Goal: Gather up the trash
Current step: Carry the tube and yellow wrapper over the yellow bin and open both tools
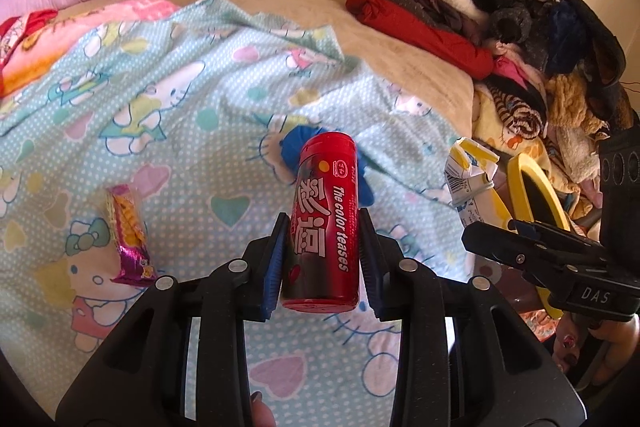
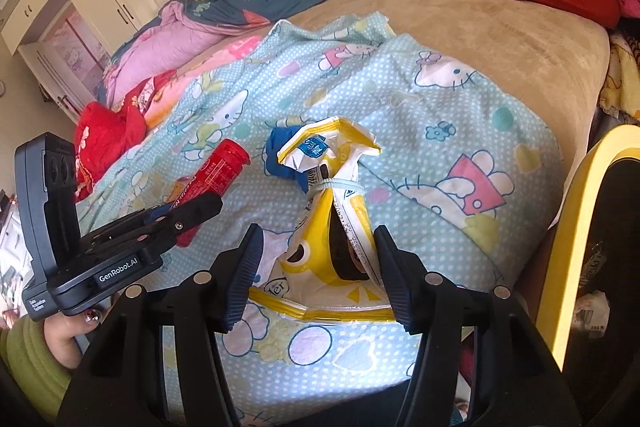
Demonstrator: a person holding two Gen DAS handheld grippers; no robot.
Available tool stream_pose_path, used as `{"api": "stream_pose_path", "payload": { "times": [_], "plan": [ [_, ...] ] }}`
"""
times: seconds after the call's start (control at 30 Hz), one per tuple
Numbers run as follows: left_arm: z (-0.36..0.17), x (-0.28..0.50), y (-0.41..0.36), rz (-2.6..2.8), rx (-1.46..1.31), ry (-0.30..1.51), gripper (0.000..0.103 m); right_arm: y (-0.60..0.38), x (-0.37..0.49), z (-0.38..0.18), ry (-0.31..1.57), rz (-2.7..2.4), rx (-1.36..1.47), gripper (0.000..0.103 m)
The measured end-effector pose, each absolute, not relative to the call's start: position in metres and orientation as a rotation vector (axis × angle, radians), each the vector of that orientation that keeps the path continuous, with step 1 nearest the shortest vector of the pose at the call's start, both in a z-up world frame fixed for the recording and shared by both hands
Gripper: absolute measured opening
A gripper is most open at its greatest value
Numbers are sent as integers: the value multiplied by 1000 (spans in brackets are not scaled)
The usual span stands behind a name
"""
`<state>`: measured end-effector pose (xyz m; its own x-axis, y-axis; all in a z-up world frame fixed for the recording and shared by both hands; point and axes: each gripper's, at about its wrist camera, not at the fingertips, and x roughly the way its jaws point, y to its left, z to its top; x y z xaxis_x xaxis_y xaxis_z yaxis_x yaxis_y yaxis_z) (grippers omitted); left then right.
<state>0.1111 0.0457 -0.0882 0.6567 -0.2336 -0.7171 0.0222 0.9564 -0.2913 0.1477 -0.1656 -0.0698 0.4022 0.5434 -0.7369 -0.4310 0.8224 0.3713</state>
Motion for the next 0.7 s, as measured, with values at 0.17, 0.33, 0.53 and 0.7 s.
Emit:
{"api": "stream_pose_path", "payload": {
  "times": [0.17,0.33,0.53,0.7],
  "plan": [
    [-76,109,39,-154,-265,818,26,-175,145,-60,952,618,135,55],
    [-67,107,31,-166,-260,799,26,-181,142,-53,932,611,138,55],
    [-60,107,20,-184,-244,783,26,-193,139,-47,916,603,158,55],
    [-54,106,9,-202,-227,774,26,-207,137,-43,902,588,177,55]
  ]
}}
